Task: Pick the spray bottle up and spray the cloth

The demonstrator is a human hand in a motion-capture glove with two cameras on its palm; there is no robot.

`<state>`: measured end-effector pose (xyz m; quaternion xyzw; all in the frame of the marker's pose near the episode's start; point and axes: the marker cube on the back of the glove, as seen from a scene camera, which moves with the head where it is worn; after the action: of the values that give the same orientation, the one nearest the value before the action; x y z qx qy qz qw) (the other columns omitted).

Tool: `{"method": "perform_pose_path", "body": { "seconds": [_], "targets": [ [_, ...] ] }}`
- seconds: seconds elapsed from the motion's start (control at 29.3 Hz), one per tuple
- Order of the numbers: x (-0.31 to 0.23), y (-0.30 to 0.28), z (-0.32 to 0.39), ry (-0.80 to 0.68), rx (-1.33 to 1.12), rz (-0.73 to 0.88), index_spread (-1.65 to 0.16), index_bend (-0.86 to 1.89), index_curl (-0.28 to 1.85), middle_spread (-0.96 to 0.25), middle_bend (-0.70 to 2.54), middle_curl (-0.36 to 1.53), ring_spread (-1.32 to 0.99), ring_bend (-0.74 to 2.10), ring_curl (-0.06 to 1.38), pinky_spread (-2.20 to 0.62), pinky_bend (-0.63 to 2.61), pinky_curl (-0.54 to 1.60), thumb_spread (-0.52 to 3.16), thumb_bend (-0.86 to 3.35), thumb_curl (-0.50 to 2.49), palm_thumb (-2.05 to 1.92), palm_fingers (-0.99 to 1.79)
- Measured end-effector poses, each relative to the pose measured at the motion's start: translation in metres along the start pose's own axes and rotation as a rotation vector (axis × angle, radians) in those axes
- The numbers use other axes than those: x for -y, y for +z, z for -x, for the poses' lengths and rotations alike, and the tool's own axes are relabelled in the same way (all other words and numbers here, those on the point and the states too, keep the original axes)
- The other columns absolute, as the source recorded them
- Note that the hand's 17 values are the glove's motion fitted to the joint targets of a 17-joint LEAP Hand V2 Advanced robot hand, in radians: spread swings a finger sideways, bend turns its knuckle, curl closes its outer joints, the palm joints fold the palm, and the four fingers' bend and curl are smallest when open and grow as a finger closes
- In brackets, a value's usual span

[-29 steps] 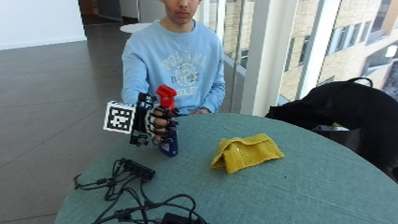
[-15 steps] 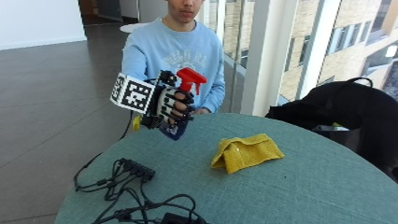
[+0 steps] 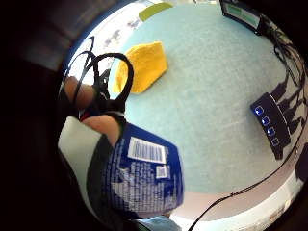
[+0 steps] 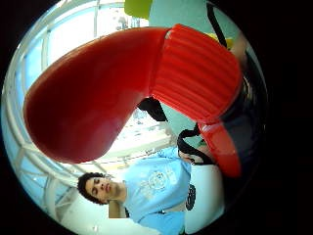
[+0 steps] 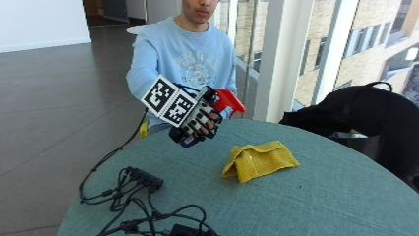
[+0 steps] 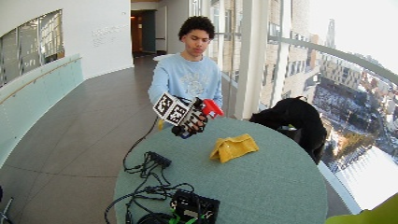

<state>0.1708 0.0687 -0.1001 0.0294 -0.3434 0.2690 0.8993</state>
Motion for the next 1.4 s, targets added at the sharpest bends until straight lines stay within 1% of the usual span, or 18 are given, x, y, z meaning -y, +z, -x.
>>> {"method": "perform_pose_path", "body": {
  "seconds": [0.44,1.4],
  "targets": [
    [0.015,0.011,0.005,0.017,0.019,0.008,-0.26,0.14,0.36,-0.10,0.32,0.49,-0.07,0.48,0.40,0.08,0.32,0.38,0.58,-0.03,0.66,1.01,1.14],
    [-0.003,0.009,-0.008,0.056,-0.030,0.037,-0.24,0.14,0.38,-0.10,0.34,0.50,-0.06,0.49,0.41,0.07,0.33,0.38,0.57,-0.03,0.69,0.99,1.14]
  ]
}}
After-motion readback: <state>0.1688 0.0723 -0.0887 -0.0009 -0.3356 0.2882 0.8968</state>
